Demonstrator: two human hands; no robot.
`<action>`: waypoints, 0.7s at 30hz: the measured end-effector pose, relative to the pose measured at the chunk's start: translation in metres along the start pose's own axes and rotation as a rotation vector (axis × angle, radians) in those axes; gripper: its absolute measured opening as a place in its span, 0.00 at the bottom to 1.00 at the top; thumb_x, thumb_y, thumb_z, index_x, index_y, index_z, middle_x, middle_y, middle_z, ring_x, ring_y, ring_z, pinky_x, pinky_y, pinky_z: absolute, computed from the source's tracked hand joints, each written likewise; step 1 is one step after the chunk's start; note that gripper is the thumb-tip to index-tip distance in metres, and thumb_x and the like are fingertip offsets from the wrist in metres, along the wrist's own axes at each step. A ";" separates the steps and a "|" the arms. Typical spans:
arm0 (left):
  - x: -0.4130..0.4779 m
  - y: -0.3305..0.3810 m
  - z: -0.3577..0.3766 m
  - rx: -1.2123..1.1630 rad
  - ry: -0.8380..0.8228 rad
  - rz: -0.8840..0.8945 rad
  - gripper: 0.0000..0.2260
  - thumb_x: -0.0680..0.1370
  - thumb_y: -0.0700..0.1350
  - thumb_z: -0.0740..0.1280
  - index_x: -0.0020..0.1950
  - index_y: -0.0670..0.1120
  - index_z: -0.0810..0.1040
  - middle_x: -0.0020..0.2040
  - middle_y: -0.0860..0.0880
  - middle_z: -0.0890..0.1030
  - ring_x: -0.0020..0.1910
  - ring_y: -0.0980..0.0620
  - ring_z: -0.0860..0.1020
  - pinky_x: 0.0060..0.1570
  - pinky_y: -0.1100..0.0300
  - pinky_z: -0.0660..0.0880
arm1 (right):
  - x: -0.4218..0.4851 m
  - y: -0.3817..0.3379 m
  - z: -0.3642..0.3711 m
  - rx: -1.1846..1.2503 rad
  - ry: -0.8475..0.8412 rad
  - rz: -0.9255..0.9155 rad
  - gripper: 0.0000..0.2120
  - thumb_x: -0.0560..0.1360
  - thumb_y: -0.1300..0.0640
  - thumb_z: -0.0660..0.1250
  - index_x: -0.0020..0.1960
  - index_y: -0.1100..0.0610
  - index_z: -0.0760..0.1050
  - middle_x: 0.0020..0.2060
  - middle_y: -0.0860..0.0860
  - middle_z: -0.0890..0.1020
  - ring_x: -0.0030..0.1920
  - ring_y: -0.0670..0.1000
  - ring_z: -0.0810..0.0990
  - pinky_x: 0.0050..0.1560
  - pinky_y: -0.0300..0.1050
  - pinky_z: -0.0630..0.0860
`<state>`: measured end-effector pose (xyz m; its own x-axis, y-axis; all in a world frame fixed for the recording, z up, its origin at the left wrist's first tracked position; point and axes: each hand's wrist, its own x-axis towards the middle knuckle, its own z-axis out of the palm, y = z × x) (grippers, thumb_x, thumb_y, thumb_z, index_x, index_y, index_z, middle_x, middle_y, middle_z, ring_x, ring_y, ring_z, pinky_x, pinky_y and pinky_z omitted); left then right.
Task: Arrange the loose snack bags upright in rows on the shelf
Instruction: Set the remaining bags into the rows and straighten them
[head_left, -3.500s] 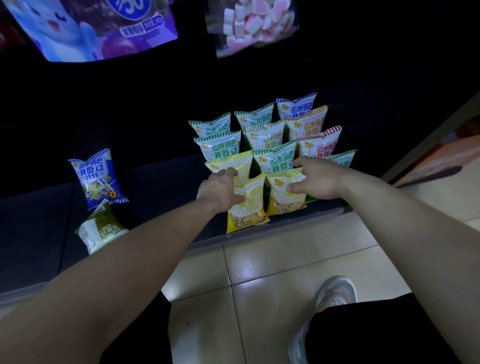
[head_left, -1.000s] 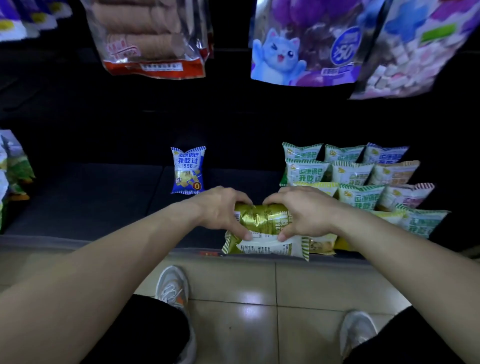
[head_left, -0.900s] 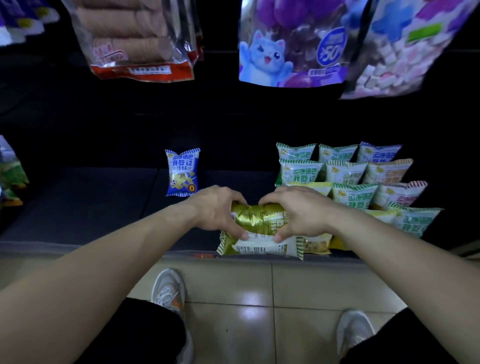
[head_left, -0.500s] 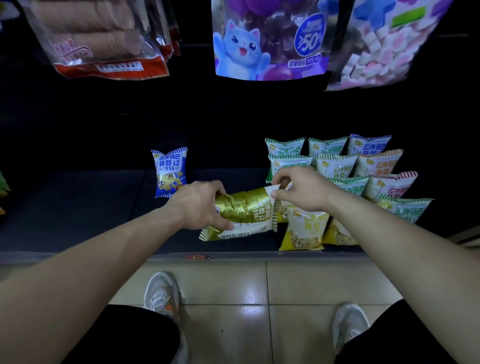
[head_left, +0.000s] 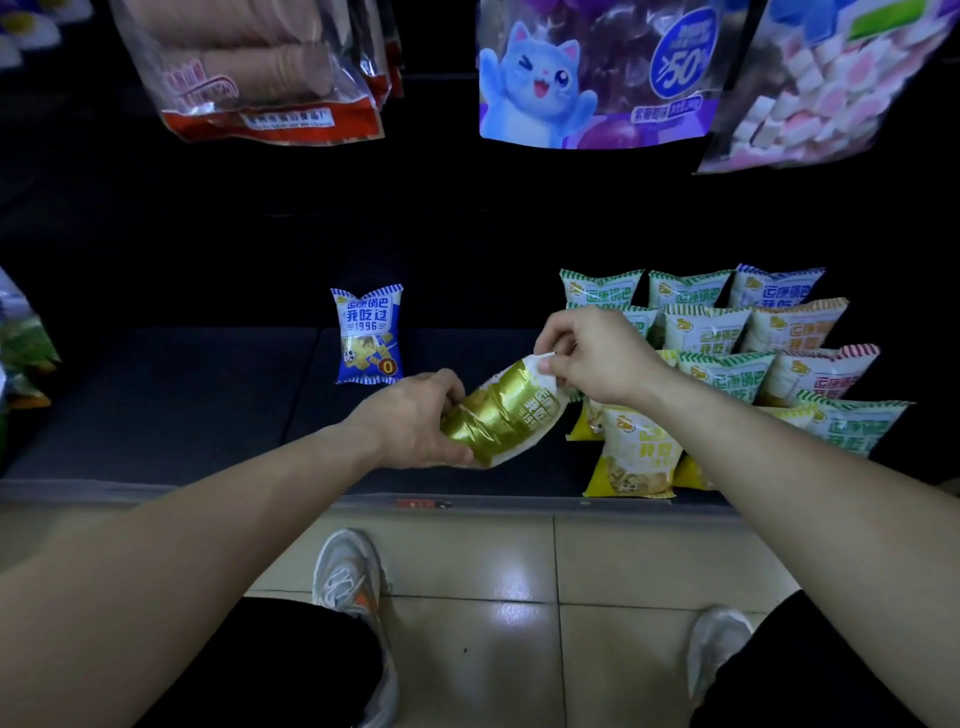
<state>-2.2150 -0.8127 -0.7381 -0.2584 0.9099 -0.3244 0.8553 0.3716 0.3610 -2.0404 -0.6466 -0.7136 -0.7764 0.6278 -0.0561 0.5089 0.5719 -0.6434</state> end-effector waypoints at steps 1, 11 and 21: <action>0.000 -0.002 0.000 -0.021 -0.017 0.002 0.32 0.66 0.60 0.77 0.65 0.53 0.70 0.56 0.55 0.77 0.51 0.55 0.77 0.52 0.55 0.77 | 0.002 -0.002 0.002 -0.026 -0.006 -0.020 0.05 0.74 0.59 0.74 0.43 0.51 0.80 0.33 0.48 0.83 0.36 0.45 0.82 0.44 0.48 0.81; 0.010 -0.007 -0.011 -0.165 0.033 -0.022 0.34 0.69 0.58 0.76 0.72 0.53 0.67 0.62 0.53 0.76 0.58 0.54 0.75 0.58 0.55 0.76 | 0.006 -0.006 0.003 -0.209 -0.044 -0.138 0.09 0.74 0.59 0.73 0.46 0.46 0.78 0.38 0.45 0.81 0.40 0.47 0.79 0.45 0.51 0.79; 0.025 0.003 -0.016 -0.173 0.056 0.025 0.37 0.70 0.56 0.77 0.74 0.53 0.65 0.66 0.52 0.75 0.60 0.54 0.74 0.58 0.59 0.73 | 0.000 0.001 -0.004 -0.144 -0.087 -0.135 0.08 0.75 0.61 0.73 0.48 0.48 0.82 0.45 0.46 0.82 0.45 0.45 0.80 0.50 0.47 0.79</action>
<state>-2.2262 -0.7862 -0.7316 -0.2667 0.9263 -0.2660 0.7732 0.3704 0.5148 -2.0383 -0.6440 -0.7113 -0.8671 0.4960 -0.0463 0.4411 0.7212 -0.5342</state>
